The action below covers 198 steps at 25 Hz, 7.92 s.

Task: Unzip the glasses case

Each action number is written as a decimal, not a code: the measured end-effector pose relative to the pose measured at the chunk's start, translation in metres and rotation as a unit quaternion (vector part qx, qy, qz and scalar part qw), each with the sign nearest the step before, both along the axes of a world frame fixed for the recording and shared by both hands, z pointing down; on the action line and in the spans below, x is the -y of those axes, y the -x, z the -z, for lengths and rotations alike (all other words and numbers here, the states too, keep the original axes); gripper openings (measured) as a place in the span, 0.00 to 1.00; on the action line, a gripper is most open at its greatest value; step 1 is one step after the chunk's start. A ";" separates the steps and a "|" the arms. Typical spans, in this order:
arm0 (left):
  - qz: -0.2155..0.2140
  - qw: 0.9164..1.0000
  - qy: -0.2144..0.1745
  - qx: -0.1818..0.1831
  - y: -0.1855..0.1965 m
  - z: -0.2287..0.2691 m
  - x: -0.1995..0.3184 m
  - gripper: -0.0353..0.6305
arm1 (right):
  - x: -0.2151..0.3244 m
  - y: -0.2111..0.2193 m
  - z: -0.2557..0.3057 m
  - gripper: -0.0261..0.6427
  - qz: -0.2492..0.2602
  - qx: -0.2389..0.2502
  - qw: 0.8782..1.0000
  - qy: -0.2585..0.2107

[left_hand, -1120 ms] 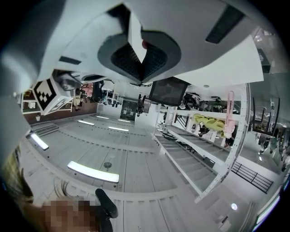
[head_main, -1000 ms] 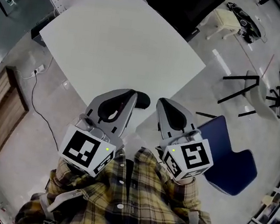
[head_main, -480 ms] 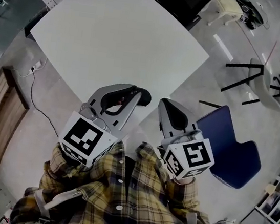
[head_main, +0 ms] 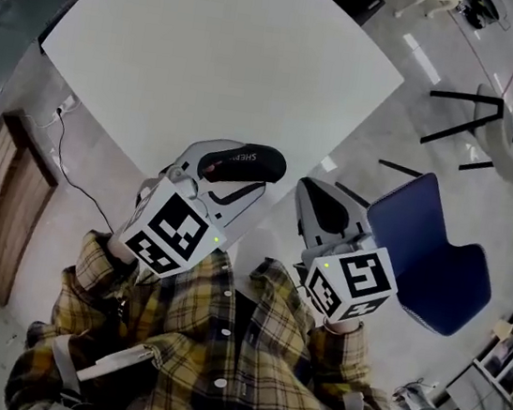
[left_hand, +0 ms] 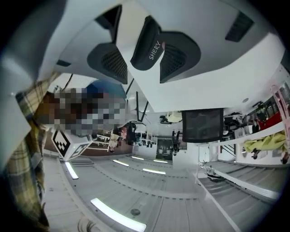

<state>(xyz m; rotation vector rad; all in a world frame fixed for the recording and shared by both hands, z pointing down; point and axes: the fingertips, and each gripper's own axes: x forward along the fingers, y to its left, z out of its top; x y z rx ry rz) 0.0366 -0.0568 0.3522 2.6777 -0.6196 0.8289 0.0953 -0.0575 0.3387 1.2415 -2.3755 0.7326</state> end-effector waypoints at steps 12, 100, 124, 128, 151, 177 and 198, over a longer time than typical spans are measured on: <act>-0.089 0.989 -0.019 0.120 -0.007 -0.080 -0.001 0.50 | -0.013 -0.014 -0.061 0.04 0.002 -0.005 0.998 0.059; -0.138 0.970 -0.125 0.154 -0.006 -0.125 -0.009 0.50 | -0.026 0.007 -0.161 0.04 0.177 -0.134 0.973 0.069; -0.151 0.966 -0.139 0.157 0.002 -0.126 -0.011 0.49 | 0.029 0.018 -0.170 0.04 0.474 -0.286 0.832 -0.037; -0.132 0.971 -0.127 0.154 0.001 -0.125 -0.010 0.50 | 0.025 0.015 -0.168 0.04 0.454 -0.282 0.845 -0.028; 0.345 0.895 0.276 -0.068 0.127 -0.105 -0.008 0.53 | -0.056 0.108 -0.156 0.04 0.283 -0.192 0.939 0.044; 0.311 0.930 0.194 -0.020 0.084 -0.123 0.019 0.55 | -0.066 0.096 -0.166 0.04 0.274 -0.225 0.934 0.037; 0.306 0.927 0.212 -0.040 0.089 -0.123 0.020 0.55 | 0.023 0.108 -0.162 0.04 0.391 -0.265 0.881 -0.021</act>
